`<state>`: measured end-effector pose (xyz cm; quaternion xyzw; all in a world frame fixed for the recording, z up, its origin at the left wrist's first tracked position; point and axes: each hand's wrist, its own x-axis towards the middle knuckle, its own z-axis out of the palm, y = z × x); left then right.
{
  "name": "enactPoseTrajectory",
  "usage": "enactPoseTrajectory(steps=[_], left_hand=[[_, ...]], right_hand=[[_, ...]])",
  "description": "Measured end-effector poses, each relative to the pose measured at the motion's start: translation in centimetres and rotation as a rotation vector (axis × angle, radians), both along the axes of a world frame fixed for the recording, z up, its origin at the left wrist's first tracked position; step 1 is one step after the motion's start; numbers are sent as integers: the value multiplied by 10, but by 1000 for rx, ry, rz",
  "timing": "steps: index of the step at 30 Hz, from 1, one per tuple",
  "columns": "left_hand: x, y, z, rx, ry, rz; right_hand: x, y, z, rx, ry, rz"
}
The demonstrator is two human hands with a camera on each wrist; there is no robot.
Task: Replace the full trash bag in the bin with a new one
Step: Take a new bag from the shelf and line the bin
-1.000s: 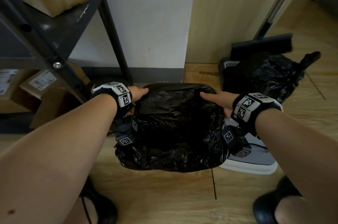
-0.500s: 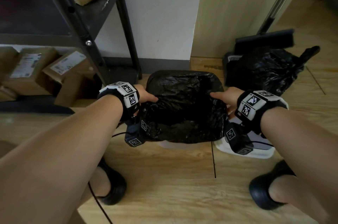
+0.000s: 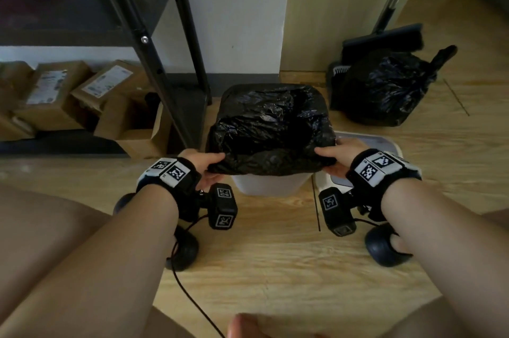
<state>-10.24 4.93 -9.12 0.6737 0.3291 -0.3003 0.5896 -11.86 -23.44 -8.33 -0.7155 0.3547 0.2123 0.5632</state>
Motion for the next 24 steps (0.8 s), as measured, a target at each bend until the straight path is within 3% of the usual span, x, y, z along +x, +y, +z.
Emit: enactPoseTrajectory(steps=[4, 12, 16, 19, 23, 24], left_hand=[[-6, 5, 2, -32, 12, 111], [-15, -4, -6, -4, -47, 144], [-15, -7, -10, 63, -26, 112], [-20, -11, -7, 139, 43, 115], [-21, -6, -17, 531, -115, -86], [-21, -6, -17, 528, -154, -71]], right_hand=[[-9, -7, -10, 51, 47, -102], [-18, -3, -9, 306, 26, -411], [-23, -1, -11, 312, 34, -425], [-26, -1, -17, 272, 79, -388], [-27, 3, -19, 267, 79, -410], [-27, 5, -20, 281, 77, -419]])
